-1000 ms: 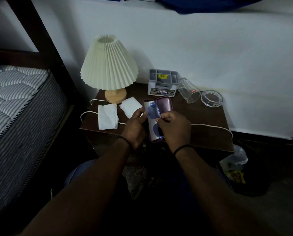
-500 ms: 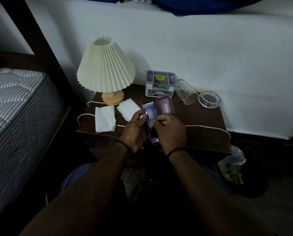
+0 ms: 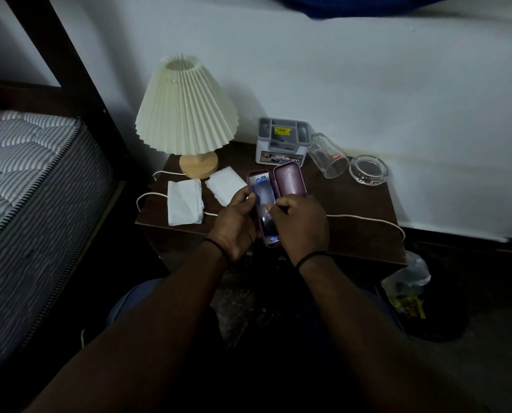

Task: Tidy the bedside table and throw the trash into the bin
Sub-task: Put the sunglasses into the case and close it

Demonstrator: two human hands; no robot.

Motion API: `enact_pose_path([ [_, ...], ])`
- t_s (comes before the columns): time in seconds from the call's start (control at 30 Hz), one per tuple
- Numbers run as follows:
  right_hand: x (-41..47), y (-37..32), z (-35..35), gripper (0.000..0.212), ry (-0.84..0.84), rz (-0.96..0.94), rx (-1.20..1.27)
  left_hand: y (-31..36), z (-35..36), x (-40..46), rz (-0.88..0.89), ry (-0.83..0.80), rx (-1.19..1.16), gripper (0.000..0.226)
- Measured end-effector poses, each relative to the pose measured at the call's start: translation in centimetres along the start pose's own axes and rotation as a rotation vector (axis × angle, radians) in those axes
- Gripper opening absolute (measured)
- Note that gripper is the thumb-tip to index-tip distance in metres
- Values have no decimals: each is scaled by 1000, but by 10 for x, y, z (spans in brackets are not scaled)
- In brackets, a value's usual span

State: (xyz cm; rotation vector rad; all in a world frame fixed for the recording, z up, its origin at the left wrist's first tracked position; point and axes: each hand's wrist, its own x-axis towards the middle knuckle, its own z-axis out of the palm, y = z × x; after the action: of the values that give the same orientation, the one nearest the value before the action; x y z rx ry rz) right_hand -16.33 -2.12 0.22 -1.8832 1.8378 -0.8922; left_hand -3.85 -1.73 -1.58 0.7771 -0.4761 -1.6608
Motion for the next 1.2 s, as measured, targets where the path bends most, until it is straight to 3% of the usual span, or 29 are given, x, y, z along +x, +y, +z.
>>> enact_pose_path([
  [0.13, 1, -6, -5, 30, 89, -6, -40, 0, -1, 1, 4, -13, -26, 23],
  [0.3, 7, -5, -21, 19, 333, -85, 98, 2, -5, 4, 3, 14, -47, 23],
  [0.43, 13, 5, -26, 15, 428, -76, 153, 5, -7, 5, 0, 26, -58, 26],
  [0.63, 11, 14, -19, 35, 76, 75, -16, 5, -9, 7, -18, 69, -69, 35],
  [0.73, 10, 10, -19, 32, 45, 50, 73, 7, -9, 6, -27, 95, -38, 44],
  [1.03, 5, -5, -14, 25, -41, 58, 382, 9, -13, 9, 9, 99, -12, 42],
  [1.2, 0, -2, -1, 48, -110, -26, 269, 8, -10, 10, -113, 158, 20, 59],
])
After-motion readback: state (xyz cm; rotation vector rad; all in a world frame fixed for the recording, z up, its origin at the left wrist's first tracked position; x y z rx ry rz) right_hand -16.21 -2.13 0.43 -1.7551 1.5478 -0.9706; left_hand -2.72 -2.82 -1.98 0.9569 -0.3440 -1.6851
